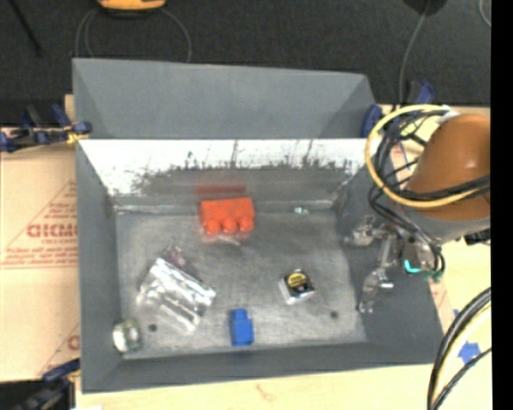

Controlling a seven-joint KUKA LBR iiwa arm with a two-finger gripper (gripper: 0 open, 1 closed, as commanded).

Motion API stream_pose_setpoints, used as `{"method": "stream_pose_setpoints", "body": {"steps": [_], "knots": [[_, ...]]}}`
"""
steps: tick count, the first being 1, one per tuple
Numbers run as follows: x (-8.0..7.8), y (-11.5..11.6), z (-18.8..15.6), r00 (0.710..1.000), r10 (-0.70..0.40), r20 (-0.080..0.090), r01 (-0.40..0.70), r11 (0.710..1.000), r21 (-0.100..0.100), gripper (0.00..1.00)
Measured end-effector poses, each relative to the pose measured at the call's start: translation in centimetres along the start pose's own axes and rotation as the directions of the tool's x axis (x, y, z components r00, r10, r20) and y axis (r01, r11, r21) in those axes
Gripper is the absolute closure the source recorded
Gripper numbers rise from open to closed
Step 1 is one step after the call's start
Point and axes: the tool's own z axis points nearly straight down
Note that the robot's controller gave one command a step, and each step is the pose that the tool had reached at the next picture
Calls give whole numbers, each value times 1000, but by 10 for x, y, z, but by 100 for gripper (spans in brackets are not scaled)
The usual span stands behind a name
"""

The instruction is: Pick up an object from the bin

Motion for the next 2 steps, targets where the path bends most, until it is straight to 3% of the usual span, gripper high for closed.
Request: {"method": "stream_pose_setpoints", "body": {"steps": [1, 2], "knots": [[-9, 36, 98, 935, -355, 13, 355, 935, 8, 0], [-18, 80, 97, 903, -428, 15, 428, 904, 9, 0]]}}
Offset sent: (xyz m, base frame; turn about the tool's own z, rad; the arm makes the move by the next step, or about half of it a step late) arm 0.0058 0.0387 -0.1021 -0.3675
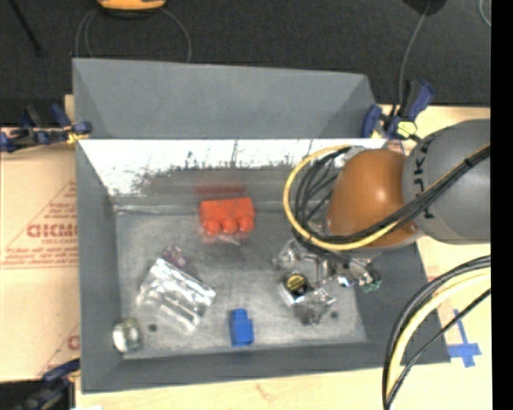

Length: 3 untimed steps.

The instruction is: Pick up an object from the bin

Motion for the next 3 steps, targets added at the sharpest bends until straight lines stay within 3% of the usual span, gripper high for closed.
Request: {"method": "stream_pose_setpoints", "body": {"steps": [1, 2, 3], "knots": [[-2, 0, -2, 1000, -2, 6, 2, 1000, 1, 100], [0, -29, -117, 972, -234, -2, 234, 972, -3, 100], [21, 95, -243, 926, -377, 1, 377, 926, -6, 100]]}}
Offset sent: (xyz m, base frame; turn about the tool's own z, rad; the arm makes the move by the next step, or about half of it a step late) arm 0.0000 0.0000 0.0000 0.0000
